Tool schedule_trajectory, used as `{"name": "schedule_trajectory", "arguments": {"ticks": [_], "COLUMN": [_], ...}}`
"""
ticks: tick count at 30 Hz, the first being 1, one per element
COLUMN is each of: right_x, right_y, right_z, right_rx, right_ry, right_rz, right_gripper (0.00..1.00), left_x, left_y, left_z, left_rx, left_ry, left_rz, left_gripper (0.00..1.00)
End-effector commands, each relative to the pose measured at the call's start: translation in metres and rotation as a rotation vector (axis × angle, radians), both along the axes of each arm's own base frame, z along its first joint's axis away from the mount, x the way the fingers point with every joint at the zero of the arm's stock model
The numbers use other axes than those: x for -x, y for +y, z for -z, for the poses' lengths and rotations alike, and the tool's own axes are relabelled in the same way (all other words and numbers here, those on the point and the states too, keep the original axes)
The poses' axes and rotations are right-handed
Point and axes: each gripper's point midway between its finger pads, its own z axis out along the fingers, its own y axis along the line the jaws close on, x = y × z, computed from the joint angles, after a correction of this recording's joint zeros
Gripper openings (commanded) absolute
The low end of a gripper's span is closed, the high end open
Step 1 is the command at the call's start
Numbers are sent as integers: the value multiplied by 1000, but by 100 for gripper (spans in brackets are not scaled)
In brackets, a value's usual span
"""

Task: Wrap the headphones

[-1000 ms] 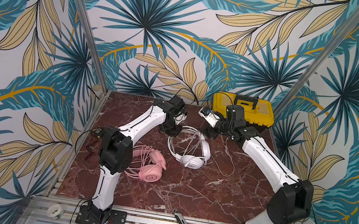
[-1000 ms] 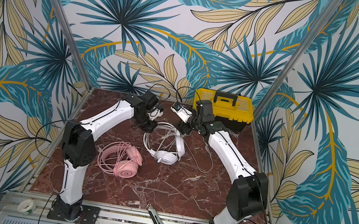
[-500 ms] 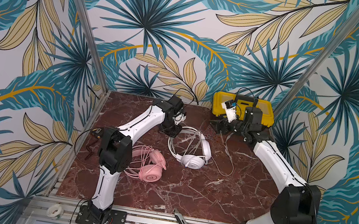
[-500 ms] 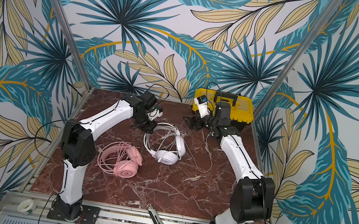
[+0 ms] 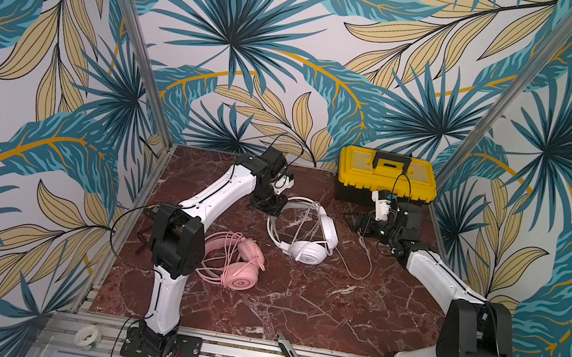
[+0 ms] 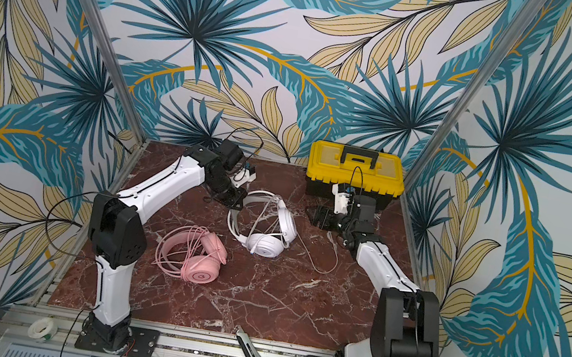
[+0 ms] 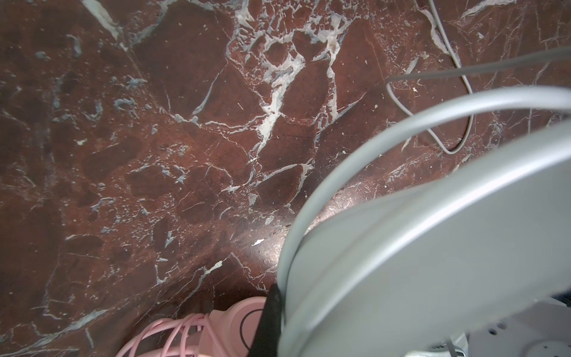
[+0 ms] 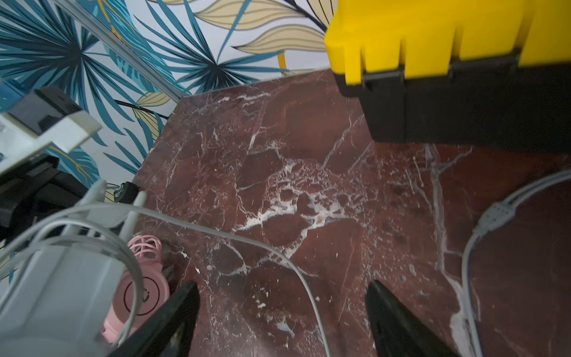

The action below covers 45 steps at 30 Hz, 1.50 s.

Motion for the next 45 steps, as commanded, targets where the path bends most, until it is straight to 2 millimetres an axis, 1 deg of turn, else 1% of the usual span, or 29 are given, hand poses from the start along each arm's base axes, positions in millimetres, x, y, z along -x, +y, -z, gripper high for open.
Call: {"name": "schedule_trajectory", "arguments": {"ticks": [1,4,6,8,13,16,21,24,27,30,32,34,40,45], "right_x": [10,17,18,16,5,0,-1,-6,-13,-14,-12,-4,24,46], "right_y": [10,21,28,33,36,42,54,53,52,59,65,71,75,79], "right_z": [21,44,54,64,94,106,114,119,126,131,133,134,142,157], "right_rx": [-30,-5,-1,-2,24,33,46,61,69,46,17,-10,-40,-53], "right_ry": [55,105,118,130,197,225,219,222,239,270,289,311,342,389], "right_rz": [-11,-26,-29,-25,-2,-14,-47,-29,-14,-42,-66,-94,-108,-121], "right_gripper": [85,84,84,84,82,81,80,79,75,69,63,57,51,47], "left_x": [8,9,10,11,12,12,13,13,13,12,11,8,-2,-6], "left_y": [-8,-8,-8,-8,-10,-10,-9,-10,-11,-10,-9,-6,-6,-12], "left_z": [-32,-32,-31,-32,-36,-38,-41,-44,-48,-52,-54,-55,-60,-68], "left_rx": [97,99,101,105,117,121,126,136,142,152,158,164,201,249], "left_ry": [-24,-21,-16,-14,-16,-21,-26,-26,-33,-37,-38,-35,-14,1], "left_rz": [7,4,3,2,5,6,5,7,8,3,-6,-27,-79,-87], "left_gripper": [0,0,0,0,0,0,0,0,0,0,0,0,0,0]}}
